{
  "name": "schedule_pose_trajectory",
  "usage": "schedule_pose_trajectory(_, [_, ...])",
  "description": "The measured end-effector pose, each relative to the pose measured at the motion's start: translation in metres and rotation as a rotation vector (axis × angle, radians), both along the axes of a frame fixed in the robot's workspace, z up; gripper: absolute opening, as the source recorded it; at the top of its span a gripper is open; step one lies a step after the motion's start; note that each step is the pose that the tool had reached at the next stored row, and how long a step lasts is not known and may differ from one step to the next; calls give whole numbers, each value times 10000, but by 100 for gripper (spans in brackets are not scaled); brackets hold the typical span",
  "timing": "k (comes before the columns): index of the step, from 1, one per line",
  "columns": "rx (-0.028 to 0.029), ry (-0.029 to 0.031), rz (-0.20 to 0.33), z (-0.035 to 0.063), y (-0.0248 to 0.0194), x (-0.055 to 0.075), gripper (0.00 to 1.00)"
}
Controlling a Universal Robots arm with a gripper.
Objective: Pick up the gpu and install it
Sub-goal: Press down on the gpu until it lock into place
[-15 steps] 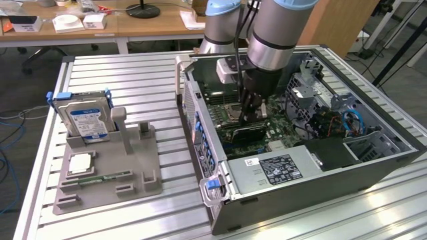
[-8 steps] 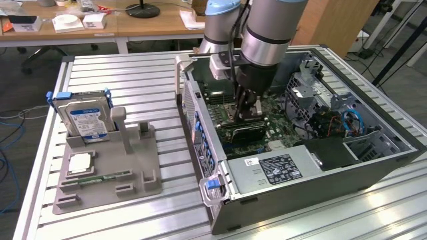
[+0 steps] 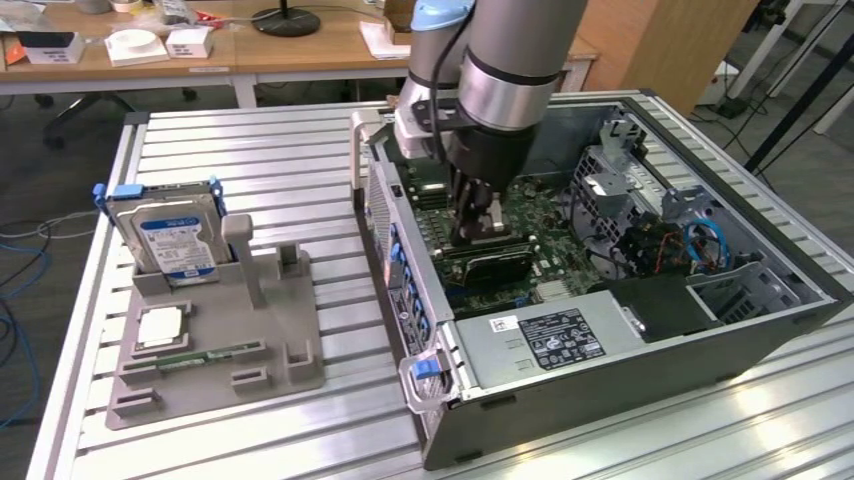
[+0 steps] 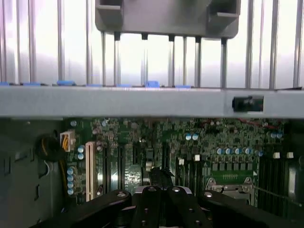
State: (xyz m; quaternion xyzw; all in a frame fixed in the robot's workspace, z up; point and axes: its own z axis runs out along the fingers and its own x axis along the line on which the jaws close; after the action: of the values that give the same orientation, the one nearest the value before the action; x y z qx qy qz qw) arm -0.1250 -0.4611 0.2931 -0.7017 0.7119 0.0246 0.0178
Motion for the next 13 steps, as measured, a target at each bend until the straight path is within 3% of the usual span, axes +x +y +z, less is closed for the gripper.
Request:
schedule_pose_trajectory(6, [-1, -5, -1, 8, 0, -190, 11])
schedule_pose_trajectory(13, [-4, -6, 0, 46, -2, -278, 11])
